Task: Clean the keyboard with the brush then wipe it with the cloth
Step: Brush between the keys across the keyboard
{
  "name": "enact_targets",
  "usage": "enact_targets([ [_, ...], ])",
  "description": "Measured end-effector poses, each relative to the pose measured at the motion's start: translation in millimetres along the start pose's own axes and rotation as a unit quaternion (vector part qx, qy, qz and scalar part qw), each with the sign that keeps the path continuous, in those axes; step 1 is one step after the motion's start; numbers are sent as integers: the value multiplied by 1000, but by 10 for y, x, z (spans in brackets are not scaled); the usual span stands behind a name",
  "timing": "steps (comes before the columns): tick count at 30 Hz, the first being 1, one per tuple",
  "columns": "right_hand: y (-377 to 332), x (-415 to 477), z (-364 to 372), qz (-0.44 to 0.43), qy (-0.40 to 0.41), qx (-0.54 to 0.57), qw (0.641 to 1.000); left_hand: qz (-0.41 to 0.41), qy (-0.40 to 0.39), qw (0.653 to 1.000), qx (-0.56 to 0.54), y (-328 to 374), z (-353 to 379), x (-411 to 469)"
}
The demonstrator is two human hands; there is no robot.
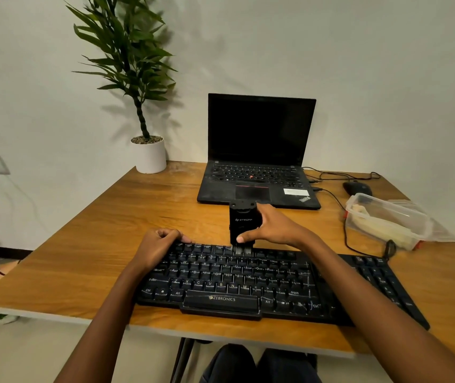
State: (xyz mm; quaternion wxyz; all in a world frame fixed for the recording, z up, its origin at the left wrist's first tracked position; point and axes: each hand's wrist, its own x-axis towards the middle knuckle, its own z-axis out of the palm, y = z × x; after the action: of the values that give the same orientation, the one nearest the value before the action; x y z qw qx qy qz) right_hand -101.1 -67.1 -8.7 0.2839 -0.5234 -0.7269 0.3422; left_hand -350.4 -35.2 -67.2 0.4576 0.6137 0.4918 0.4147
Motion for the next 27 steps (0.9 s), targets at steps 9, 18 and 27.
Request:
enact_targets([
  [9, 40, -22, 61, 0, 18, 3, 1000, 3, 2, 1000, -2, 1, 9, 6],
  [18, 40, 19, 55, -6, 18, -8, 1000, 10, -1, 1000, 3, -29, -19, 26],
  [27, 41, 73, 118, -23, 37, -21, 999, 11, -12, 1000, 3, -76, -27, 55],
])
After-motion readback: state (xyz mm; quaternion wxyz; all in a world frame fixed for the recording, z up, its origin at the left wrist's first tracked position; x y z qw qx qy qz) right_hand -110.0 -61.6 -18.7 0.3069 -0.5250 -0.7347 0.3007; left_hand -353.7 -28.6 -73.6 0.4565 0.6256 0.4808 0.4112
